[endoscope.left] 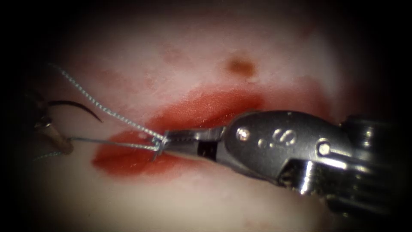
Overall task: Wound Closure
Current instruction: Pull the right tool down and the left tool up to tension.
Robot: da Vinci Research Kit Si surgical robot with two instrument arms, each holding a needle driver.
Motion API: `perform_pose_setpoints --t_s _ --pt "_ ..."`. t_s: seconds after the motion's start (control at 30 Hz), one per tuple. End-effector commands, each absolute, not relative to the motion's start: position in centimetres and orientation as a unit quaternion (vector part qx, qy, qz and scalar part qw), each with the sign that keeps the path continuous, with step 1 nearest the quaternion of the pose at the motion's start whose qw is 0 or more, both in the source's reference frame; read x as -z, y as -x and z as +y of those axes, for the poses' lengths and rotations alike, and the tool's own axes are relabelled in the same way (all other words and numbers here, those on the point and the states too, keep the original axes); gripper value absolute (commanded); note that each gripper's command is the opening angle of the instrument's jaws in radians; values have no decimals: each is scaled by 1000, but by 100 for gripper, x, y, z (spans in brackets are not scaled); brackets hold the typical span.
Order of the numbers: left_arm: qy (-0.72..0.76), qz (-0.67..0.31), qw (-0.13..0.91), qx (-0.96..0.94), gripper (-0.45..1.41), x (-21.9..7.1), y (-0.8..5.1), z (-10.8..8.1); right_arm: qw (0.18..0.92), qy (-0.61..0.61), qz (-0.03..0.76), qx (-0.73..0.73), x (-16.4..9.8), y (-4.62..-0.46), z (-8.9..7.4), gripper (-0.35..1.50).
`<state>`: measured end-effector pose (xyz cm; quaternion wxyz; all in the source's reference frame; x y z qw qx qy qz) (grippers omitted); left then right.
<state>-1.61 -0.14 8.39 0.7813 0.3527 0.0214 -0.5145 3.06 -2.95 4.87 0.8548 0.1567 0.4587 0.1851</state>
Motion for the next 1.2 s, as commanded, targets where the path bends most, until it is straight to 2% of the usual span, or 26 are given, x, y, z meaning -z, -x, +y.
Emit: perform_pose_setpoints --t_s 0.03,0.37,0.63,0.8,1.03,1.2 --pt "-327 28 783 529 -45 -838 150 5 853 -154 466 -180 -490 -316 -291 -35" --pt "-270 22 769 579 -45 -841 120 42 829 -171 508 -160 -502 -314 -291 -35" --pt "-259 -11 767 587 -45 -838 145 81 775 -228 589 -29 -517 -315 -294 -35" --pt "-237 -10 772 590 -45 -845 154 88 755 -215 613 94 -523 -320 -306 -35" --pt "-189 2 789 585 -45 -855 151 93 764 -160 597 183 -513 -335 -307 -35" --pt "-159 13 794 587 -45 -860 144 95 778 -125 556 266 -511 -348 -309 -35"
